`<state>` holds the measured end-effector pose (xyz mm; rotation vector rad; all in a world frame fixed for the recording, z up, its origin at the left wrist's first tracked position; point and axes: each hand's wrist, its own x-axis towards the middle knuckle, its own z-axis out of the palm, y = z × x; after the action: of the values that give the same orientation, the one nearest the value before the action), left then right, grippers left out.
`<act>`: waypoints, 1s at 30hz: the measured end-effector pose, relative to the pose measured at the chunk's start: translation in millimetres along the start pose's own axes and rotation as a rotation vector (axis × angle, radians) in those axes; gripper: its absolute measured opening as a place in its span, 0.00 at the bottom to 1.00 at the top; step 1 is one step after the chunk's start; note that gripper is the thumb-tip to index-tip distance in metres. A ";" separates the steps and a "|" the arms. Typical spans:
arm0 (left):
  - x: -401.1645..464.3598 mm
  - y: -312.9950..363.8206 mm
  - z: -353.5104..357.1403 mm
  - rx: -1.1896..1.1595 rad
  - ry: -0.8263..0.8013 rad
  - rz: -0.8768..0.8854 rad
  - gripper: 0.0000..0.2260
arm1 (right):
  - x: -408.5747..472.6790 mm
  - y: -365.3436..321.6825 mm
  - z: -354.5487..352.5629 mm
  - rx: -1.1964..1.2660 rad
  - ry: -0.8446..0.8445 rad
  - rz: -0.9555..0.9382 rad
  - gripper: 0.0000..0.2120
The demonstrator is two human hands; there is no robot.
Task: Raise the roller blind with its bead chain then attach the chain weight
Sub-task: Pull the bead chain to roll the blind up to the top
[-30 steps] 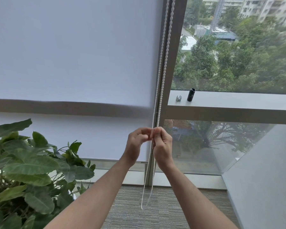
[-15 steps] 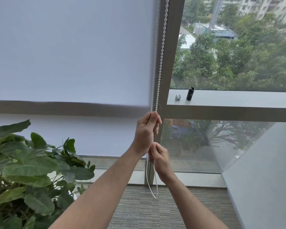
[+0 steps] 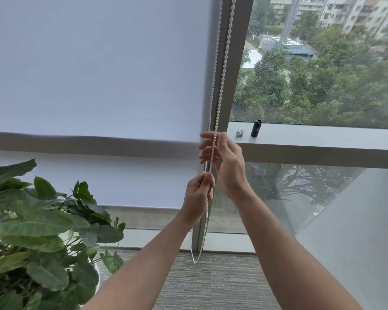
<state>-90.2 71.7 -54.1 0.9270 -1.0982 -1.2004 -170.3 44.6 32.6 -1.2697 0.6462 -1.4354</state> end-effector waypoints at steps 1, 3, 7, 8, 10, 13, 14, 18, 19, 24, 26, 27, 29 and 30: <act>-1.4 -1.9 -0.4 0.009 -0.005 -0.010 0.15 | 5.7 -7.7 5.8 0.013 -0.003 -0.026 0.19; -5.0 -7.2 -0.7 0.015 -0.010 -0.032 0.14 | 13.1 -15.9 14.2 0.016 0.026 -0.036 0.19; -9.7 -14.8 -5.0 0.074 -0.017 -0.058 0.15 | 6.8 -5.4 15.7 -0.045 0.114 -0.080 0.21; -10.8 -15.3 -6.4 0.098 -0.028 -0.065 0.15 | 3.5 -0.8 14.0 -0.059 0.134 -0.099 0.21; -13.3 -16.2 -8.8 0.132 -0.053 -0.075 0.15 | -2.8 6.6 9.9 -0.064 0.171 -0.111 0.21; -17.9 -17.8 -13.9 0.146 -0.075 -0.071 0.15 | -9.0 15.3 8.0 -0.101 0.181 -0.115 0.20; -19.1 -18.1 -16.2 0.153 -0.086 -0.068 0.15 | -11.2 18.3 7.6 -0.112 0.186 -0.116 0.20; -18.6 -21.5 -27.2 0.193 -0.123 -0.068 0.13 | -18.5 30.8 2.5 -0.162 0.195 -0.098 0.20; -16.6 -21.4 -30.2 0.184 -0.116 -0.076 0.13 | -21.3 34.9 0.3 -0.181 0.200 -0.088 0.20; -0.3 -5.8 -38.0 0.097 0.016 -0.034 0.19 | -43.8 67.4 -12.5 -0.227 0.197 -0.012 0.20; 6.2 7.8 -35.0 0.050 0.040 0.009 0.19 | -51.4 80.6 -17.5 -0.240 0.200 0.038 0.20; 9.1 15.1 -31.4 0.029 0.033 0.032 0.19 | -53.1 85.4 -19.3 -0.257 0.208 0.059 0.21; 13.0 27.4 -21.2 0.015 -0.009 0.073 0.17 | -54.7 94.2 -22.0 -0.275 0.230 0.086 0.21; 14.3 33.2 -15.1 0.014 -0.031 0.089 0.17 | -54.3 96.1 -21.6 -0.276 0.234 0.086 0.21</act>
<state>-67.4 62.2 -23.7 0.8636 -1.1624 -1.1388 -163.7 61.9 -78.3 -1.2752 1.0746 -1.4712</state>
